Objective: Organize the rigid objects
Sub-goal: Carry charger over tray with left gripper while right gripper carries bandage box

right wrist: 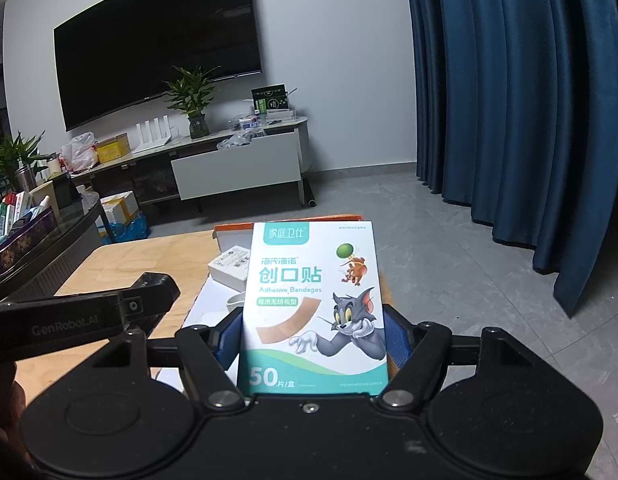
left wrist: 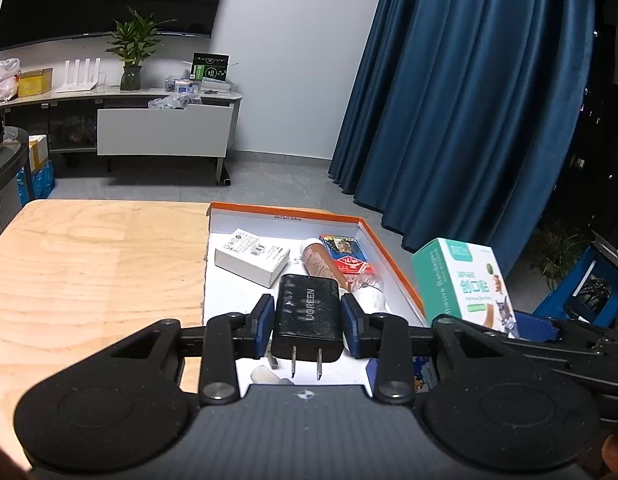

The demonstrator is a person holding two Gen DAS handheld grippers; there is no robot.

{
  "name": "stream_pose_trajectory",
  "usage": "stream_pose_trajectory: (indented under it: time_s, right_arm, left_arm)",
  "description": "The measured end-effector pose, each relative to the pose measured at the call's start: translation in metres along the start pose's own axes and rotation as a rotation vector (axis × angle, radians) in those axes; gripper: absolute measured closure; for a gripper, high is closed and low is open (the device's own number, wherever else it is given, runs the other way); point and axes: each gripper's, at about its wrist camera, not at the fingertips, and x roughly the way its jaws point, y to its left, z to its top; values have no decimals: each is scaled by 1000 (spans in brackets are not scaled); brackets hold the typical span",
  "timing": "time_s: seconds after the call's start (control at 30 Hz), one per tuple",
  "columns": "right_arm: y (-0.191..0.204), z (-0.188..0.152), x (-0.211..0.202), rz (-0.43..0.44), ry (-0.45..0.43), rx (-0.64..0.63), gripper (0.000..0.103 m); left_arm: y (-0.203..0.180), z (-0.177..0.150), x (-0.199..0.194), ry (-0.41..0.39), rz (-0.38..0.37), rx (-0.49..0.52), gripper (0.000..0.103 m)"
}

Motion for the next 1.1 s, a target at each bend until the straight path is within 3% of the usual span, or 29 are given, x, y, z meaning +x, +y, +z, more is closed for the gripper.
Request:
stream_pose_trajectory:
  time_s: [1.1]
  right_arm:
    - [2,1,16,13,46,-17,19]
  left_arm:
    - [3,-3,7,20,16,-2,67]
